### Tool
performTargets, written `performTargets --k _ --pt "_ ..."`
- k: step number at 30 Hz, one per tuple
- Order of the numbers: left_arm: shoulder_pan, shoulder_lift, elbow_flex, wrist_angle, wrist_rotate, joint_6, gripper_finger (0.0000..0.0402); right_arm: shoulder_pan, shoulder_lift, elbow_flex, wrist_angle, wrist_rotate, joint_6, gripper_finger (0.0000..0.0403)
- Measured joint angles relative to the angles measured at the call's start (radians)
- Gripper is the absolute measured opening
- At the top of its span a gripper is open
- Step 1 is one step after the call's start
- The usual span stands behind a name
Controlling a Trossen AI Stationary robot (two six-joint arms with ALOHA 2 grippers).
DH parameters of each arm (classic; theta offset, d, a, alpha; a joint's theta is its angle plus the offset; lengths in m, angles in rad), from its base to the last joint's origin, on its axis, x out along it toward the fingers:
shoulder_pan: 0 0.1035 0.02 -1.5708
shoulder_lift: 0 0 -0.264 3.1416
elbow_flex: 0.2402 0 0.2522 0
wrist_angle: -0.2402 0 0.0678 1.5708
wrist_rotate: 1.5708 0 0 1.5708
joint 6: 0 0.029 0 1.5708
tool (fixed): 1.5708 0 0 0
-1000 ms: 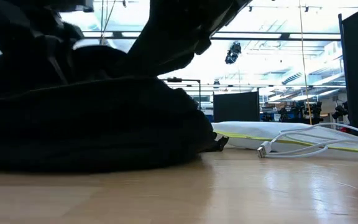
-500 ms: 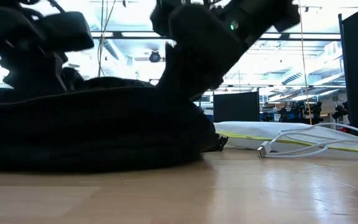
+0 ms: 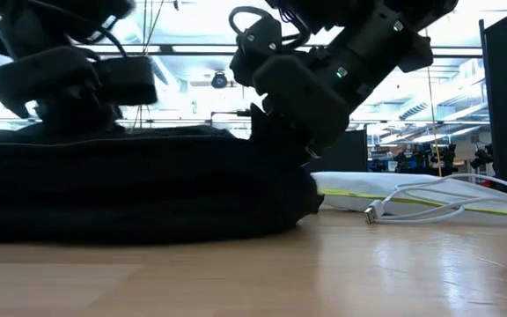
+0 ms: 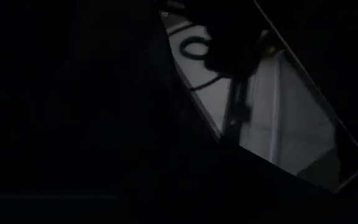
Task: Unpack backpack
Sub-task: Remove the cellphone from the backpack
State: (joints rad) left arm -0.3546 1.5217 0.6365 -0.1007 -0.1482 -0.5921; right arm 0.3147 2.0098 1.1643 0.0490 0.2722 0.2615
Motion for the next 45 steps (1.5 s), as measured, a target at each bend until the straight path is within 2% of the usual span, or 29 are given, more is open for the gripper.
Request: performTargets --k 7,13,17,20,26,29,35,37,42,45 --pt "0.038 0.075 -0.005 0.226 0.206 0.102 0.0117 -0.006 -0.002 -0.027 0.043 -0.031 0.001 0.0171" --pt "0.052 0.071 -0.003 0.268 0.285 0.113 0.0118 -0.005 -0.002 -0.046 0.087 -0.037 0.007 0.0172" --pt "0.055 0.08 0.003 0.31 0.31 0.115 0.0118 -0.016 0.002 -0.046 0.12 0.023 0.014 0.0178" --pt "0.055 0.071 0.009 0.29 0.331 0.125 0.0118 -0.013 0.003 -0.046 0.133 0.052 0.01 0.0181" --pt "0.076 -0.017 0.052 0.113 0.337 0.142 0.0117 -0.021 0.003 -0.046 0.133 0.055 0.01 0.0176" --pt "0.084 -0.085 0.094 -0.023 0.255 0.162 0.0117 -0.021 0.003 -0.046 0.131 0.059 0.014 0.0169" --pt "0.086 -0.211 0.181 -0.336 -0.072 0.146 0.0117 -0.021 0.003 -0.046 0.126 0.058 0.019 0.0163" --pt "0.084 -0.251 0.215 -0.388 -0.111 0.139 0.0117 -0.021 0.003 -0.046 0.123 0.061 0.02 0.0163" --pt "0.026 -0.325 0.308 -0.397 -0.138 0.201 0.0117 -0.02 0.002 -0.046 0.121 0.057 0.021 0.0173" --pt "-0.012 -0.352 0.372 -0.436 -0.216 0.261 0.0117 -0.02 0.002 -0.046 0.12 0.056 0.024 0.018"
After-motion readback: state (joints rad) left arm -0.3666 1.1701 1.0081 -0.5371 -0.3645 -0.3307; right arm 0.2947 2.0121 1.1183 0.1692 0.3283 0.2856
